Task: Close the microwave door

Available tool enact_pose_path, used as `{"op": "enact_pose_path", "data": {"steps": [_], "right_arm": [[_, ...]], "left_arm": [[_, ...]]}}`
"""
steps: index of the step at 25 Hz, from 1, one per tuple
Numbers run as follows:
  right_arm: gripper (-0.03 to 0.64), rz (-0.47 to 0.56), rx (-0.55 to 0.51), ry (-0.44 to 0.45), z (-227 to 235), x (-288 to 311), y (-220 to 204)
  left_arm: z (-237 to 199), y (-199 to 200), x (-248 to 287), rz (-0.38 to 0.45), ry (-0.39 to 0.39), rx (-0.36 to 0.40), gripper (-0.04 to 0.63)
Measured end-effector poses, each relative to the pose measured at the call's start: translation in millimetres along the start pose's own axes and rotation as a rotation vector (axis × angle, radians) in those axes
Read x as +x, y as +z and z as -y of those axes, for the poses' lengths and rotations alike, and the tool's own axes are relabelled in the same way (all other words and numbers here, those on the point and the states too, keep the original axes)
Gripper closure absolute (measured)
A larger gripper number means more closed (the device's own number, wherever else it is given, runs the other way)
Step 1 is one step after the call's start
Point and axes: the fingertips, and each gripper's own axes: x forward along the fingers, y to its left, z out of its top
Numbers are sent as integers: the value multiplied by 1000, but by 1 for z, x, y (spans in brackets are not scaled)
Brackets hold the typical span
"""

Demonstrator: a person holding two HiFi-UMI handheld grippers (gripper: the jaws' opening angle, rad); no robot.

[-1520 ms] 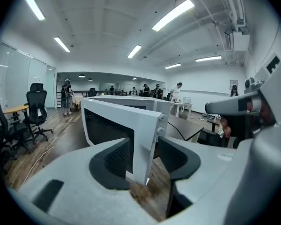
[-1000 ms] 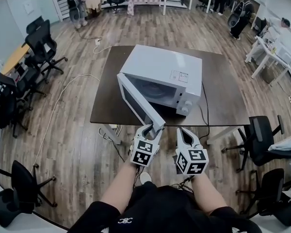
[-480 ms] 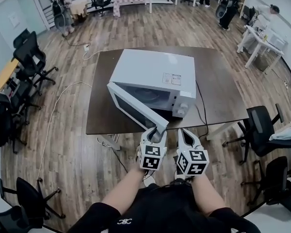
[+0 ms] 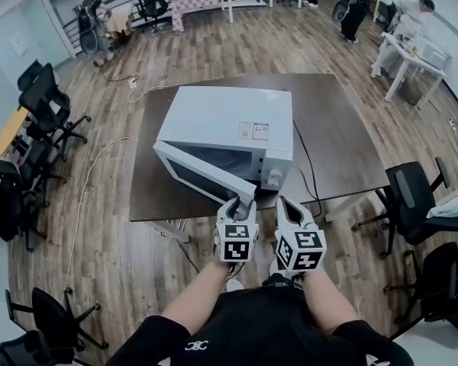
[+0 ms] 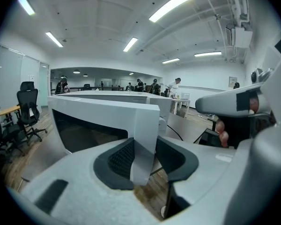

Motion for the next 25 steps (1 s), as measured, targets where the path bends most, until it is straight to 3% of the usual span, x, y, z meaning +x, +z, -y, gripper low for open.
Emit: {"op": "enact_pose_path", "data": {"steps": [14, 25], "right_arm": [[611, -9, -4, 52, 55, 22, 17], [611, -12, -12, 79, 83, 42, 29]], "left_arm": [[4, 27, 55, 5, 108, -57, 440], [3, 46, 89, 18, 134, -76, 442]]}}
